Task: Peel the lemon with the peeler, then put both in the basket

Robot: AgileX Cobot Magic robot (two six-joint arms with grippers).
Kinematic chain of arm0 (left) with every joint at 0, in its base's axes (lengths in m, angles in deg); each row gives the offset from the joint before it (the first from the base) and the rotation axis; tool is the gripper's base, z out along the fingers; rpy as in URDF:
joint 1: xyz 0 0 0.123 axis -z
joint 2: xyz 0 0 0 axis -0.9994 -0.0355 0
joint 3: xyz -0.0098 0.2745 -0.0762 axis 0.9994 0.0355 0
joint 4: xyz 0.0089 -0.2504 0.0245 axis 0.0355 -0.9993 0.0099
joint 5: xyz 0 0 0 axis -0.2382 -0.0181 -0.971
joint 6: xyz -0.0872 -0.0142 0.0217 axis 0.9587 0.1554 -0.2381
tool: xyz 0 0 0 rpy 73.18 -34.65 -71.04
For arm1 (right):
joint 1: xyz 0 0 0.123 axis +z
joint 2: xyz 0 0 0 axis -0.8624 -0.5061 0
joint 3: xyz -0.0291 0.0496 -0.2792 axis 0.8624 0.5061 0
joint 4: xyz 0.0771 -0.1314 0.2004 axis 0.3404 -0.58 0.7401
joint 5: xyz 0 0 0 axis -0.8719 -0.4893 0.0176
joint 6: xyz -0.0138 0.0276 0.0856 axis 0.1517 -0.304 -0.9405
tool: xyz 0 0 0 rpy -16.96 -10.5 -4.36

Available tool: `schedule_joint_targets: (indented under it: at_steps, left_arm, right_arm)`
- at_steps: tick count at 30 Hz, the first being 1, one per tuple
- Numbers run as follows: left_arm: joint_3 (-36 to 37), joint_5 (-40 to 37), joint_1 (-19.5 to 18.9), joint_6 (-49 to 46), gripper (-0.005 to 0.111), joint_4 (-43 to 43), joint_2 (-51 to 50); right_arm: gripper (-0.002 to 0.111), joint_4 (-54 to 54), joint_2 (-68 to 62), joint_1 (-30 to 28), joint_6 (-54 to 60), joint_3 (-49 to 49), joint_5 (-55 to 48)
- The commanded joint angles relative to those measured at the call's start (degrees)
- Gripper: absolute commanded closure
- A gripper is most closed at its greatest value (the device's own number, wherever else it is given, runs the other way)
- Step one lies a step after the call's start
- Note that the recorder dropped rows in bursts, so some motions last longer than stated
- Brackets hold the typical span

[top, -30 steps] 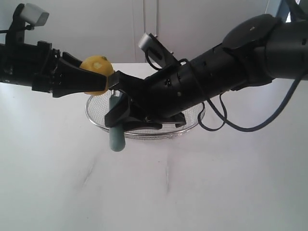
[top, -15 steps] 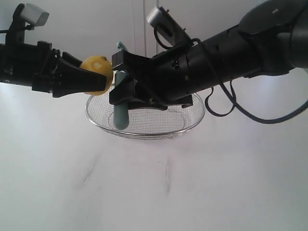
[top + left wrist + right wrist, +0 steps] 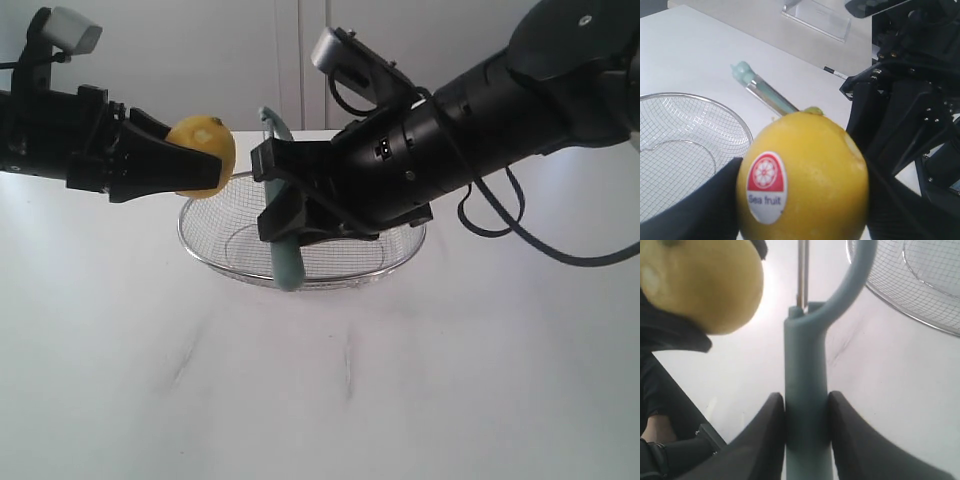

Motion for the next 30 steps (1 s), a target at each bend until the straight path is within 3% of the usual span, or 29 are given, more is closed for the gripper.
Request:
schedule_joint_targets:
  at_steps: [1, 15, 30]
  left_arm:
    - [0.45, -1.1, -0.09, -0.14, 0.107, -1.46, 0.77]
    - [0.45, -1.1, -0.09, -0.14, 0.107, -1.46, 0.77]
    - [0.45, -1.1, -0.09, -0.14, 0.107, -1.46, 0.77]
  right_arm:
    - [0.108, -1.17, 0.58, 0.03, -0.86, 0.94, -0.37]
    - [0.108, 4.55, -5.08, 0.03, -0.53, 2.34, -1.76]
    - [0.108, 18.09, -6.73, 0.03, 10.36, 2.34, -6.57]
